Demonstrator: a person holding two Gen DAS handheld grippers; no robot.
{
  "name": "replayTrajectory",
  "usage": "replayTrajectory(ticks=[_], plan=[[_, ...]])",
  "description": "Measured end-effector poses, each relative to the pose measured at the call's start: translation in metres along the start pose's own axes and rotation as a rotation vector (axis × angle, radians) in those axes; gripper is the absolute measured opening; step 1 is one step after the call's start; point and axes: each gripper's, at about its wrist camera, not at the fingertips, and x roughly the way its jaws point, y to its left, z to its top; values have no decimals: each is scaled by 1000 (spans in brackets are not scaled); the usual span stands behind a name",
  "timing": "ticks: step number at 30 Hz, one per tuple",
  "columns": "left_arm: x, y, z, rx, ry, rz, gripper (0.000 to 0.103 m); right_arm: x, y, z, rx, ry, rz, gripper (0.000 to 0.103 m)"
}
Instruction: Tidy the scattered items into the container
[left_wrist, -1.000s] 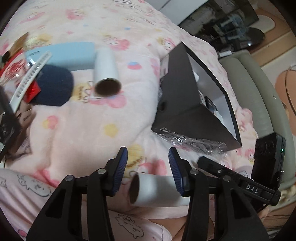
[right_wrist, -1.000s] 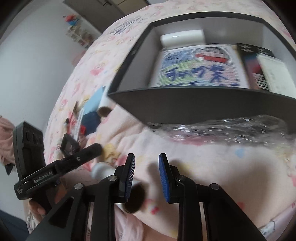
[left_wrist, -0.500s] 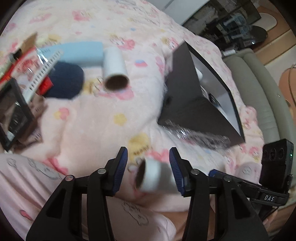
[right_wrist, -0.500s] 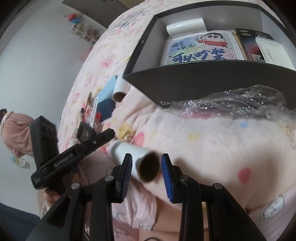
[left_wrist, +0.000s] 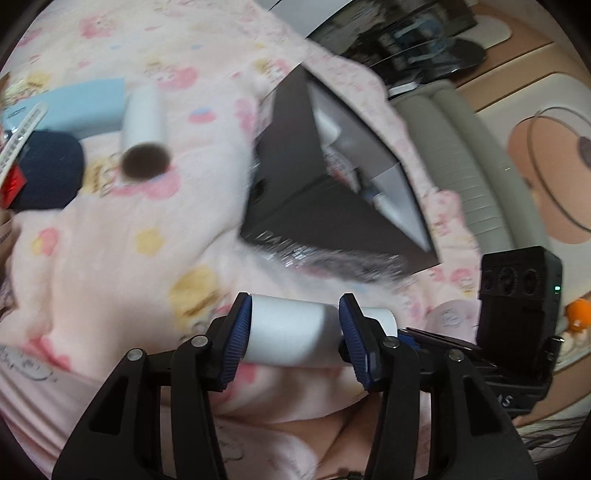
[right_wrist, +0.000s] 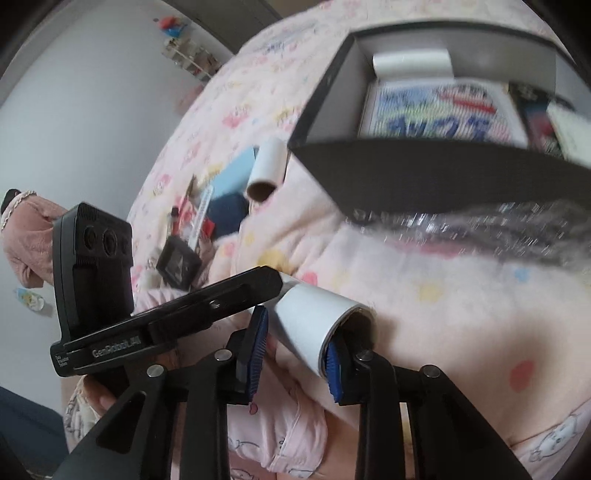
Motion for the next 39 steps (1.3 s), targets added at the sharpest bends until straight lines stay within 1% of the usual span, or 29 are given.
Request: replayTrajectory(ticks=[2, 4, 7, 9, 10, 11, 12, 15, 18, 21, 24, 26, 31, 34, 37, 39], plan=[[4, 0, 0, -5, 4, 14, 49, -7, -4, 3, -6, -24, -38, 25], [10, 0, -1, -11, 18, 38, 49, -8, -13, 3, 8, -29, -70, 25], [15, -2, 0, -12, 35, 56, 49, -7, -31, 2, 75, -20, -26, 25], [14, -2, 0, -17, 25, 57, 48, -8, -33, 2, 79, -25, -28, 25], [14, -1, 0, -20, 19, 52, 46, -8, -31, 3, 73, -31, -32, 25], [13, -1, -1, -21, 14, 45, 39, -8, -30, 3, 67, -36, -34, 25], [11, -2, -2, -16, 8, 35, 35, -9, -28, 3, 60, -42, -32, 25], [5, -6, -5, -4, -18, 30, 34, -12, -24, 3, 40, -49, -34, 22], [-6, -22, 0, 13, -48, 20, 34, -27, -18, 6, 7, -71, -17, 21], [-13, -53, 11, 66, -83, 34, 34, -52, -17, 15, -25, -120, -1, 21], [-12, -84, 26, 119, -116, 44, 33, -79, -23, 28, -37, -169, 33, 21], [-5, -100, 37, 136, -121, 34, 32, -93, -32, 41, -34, -189, 45, 21], [22, -132, 69, 171, -132, 2, 33, -125, -51, 77, -56, -241, 12, 22], [43, -142, 95, 144, -132, -5, 33, -133, -69, 104, -54, -262, -1, 21], [69, -142, 118, 105, -134, 20, 33, -128, -87, 135, -49, -262, -19, 21], [84, -139, 129, 71, -119, 29, 33, -121, -99, 150, -49, -259, -29, 22]])
